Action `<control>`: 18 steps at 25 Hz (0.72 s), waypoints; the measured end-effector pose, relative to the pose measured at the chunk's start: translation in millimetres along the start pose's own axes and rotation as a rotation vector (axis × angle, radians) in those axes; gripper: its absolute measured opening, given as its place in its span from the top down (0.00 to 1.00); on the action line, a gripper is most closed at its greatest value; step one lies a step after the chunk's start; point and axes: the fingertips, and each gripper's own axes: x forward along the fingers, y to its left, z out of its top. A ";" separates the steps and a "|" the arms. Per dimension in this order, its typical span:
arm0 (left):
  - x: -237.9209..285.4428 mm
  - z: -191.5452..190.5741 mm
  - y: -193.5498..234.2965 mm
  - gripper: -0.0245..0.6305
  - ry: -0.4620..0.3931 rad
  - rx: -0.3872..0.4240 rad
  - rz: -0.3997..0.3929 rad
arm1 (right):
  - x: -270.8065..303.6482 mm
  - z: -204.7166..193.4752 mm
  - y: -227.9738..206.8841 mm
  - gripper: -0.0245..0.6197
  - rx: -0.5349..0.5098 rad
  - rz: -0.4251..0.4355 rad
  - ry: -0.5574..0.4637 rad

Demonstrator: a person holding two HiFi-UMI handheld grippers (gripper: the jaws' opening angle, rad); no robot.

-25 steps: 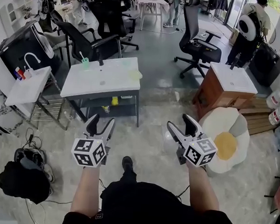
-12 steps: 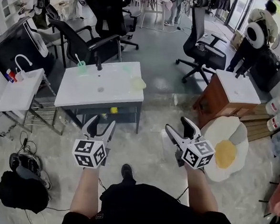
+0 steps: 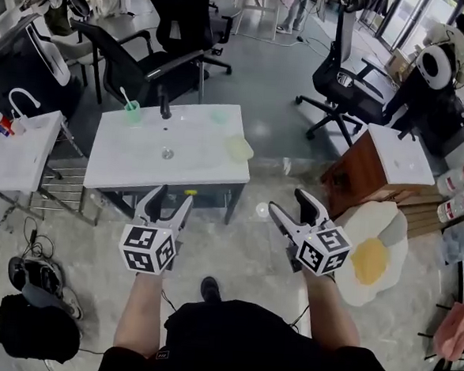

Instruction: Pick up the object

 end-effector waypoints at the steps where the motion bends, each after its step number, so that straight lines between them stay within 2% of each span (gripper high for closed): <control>1: 4.0 2.8 7.8 0.57 -0.001 0.002 0.000 | 9.7 2.8 1.0 0.50 -0.007 0.001 0.002; 7: 18.9 16.3 41.9 0.57 -0.010 0.023 -0.010 | 52.1 11.4 6.4 0.50 -0.020 -0.001 0.011; 18: 35.9 23.4 63.4 0.57 -0.022 0.014 -0.010 | 102.6 7.2 5.7 0.50 -0.036 0.036 0.071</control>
